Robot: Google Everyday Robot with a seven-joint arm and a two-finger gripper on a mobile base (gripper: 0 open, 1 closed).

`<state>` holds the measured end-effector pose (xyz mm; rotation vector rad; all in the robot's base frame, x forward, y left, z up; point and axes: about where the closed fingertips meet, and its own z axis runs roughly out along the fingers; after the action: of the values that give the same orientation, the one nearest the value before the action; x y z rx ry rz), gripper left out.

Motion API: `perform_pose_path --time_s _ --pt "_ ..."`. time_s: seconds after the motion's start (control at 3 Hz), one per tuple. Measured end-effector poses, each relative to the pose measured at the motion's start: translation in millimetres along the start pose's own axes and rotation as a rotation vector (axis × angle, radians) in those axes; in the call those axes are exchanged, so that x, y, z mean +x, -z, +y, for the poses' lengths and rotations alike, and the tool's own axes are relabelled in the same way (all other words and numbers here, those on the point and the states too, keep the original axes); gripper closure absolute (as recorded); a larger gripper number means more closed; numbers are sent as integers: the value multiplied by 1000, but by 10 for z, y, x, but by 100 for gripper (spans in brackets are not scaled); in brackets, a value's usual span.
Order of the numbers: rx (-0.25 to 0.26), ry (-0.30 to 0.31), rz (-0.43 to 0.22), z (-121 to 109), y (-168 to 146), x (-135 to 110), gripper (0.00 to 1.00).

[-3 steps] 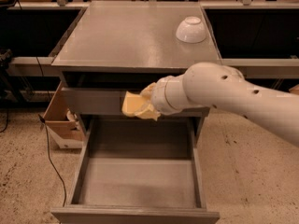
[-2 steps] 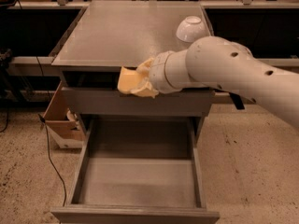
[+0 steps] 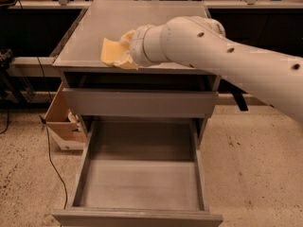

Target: Pick sponge from middle drawer and place on counter

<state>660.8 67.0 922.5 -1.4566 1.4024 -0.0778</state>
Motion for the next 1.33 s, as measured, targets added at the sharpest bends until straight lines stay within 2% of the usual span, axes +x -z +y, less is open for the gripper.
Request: perform_pose_path --time_s 0.33,0.67,1.0,1.33 --pt "28 27 -40 -282 -438 -62 100" --pt "43 25 -78 -581 -898 -46 100" --pt "22 -6 -90 -693 -1338 85 85" --pt "-14 -59 -83 -603 -1682 357 62"
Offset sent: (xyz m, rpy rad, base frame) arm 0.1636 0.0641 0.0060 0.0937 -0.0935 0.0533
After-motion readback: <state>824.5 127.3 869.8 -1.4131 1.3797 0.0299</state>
